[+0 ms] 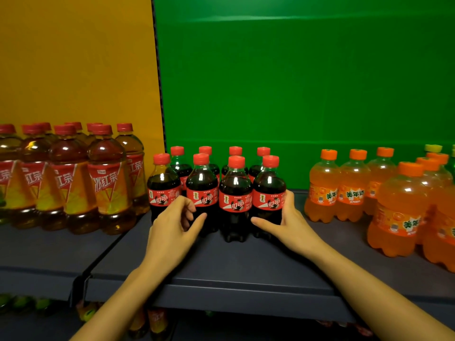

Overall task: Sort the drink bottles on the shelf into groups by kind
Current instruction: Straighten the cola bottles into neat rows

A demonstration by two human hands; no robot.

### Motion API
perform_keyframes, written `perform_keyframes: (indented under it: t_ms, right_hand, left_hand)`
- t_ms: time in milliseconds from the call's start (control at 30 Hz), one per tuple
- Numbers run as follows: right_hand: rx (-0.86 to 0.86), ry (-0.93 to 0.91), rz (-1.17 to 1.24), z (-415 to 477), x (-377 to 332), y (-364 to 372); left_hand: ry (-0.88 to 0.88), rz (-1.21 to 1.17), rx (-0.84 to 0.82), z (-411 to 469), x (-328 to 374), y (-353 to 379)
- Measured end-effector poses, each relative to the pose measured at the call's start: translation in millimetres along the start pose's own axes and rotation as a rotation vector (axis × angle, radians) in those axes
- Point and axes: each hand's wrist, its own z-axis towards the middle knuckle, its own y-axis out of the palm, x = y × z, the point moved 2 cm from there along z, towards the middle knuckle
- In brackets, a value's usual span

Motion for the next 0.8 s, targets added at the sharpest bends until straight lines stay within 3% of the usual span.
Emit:
perform_keyframes:
  t_ms: [167,300,433,533,600,800]
  right_hand:
    - [0.016,-0.003,-0.007,-2,-2,-1]
    - [0.087,-0.025,-0.036,-2,-1,-3]
    - [0.165,0.002,-0.004,0,0,-10]
    - [0.081,0.082,0.102,2,2,-12]
    - [-0.002,0.141,0.151,6,3,-12]
    - [-0.166,0.164,0.277,24,3,-13]
  left_hand:
    - [-0.004,0.041,0.338,9,-5,-24]
    - [-0.011,0.039,0.429,18,-11,-39]
    - [-0.275,-0.314,0.147,34,-28,-35]
    - [-0.472,-0.598,-0.104,40,-47,-28]
    - [-0.5,-0.741,-0.233,41,-55,-25]
    - [-0.43,-0.756,-0.408,51,-62,-21]
